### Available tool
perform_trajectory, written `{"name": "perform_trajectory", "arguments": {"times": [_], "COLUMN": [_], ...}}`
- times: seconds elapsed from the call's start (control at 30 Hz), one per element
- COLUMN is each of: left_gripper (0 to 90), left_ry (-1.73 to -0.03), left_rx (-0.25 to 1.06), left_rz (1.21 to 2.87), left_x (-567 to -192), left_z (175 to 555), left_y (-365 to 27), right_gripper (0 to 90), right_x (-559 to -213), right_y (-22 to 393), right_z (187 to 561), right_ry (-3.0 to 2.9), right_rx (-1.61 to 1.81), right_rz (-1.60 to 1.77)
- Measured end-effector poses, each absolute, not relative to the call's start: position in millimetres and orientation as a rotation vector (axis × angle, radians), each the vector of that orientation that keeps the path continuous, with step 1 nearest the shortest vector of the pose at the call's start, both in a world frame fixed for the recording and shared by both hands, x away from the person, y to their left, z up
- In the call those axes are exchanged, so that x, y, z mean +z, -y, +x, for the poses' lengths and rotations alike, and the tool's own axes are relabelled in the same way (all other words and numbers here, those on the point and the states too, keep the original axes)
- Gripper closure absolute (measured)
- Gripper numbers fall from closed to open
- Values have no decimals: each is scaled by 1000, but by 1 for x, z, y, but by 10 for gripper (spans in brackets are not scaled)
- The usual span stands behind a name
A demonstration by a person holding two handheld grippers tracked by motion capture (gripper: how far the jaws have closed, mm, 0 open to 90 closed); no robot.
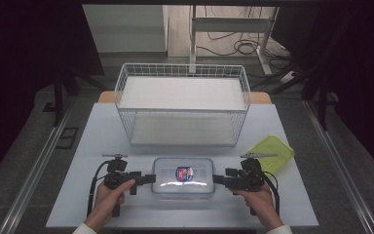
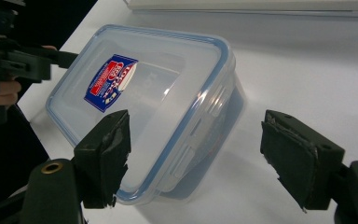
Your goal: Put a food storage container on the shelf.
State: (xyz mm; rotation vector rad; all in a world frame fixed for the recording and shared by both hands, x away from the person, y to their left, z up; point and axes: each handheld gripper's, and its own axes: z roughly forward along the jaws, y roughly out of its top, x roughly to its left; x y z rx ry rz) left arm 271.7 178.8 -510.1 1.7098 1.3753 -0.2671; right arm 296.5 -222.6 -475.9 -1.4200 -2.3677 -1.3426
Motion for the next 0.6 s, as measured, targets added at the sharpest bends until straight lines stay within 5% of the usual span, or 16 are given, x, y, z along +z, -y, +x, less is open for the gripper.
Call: {"name": "perform_trajectory", "arguments": {"times": [0.33,0.6], "left_gripper": [185,316], "left_ry": [-1342,-1336], "left_rx": [-427,-485], "left_rz": [1709,1682], "left_x": [-523,-523], "left_z": [282,283], "left_y": [-165,-167], "right_gripper": [245,245], "right_x": [-478,-483], "right_y": [224,223], "right_z": [295,295], "right_ry": [2383,2373], "right_rx": [-1325,-1305], "right_rz": [-1432,-1431]}}
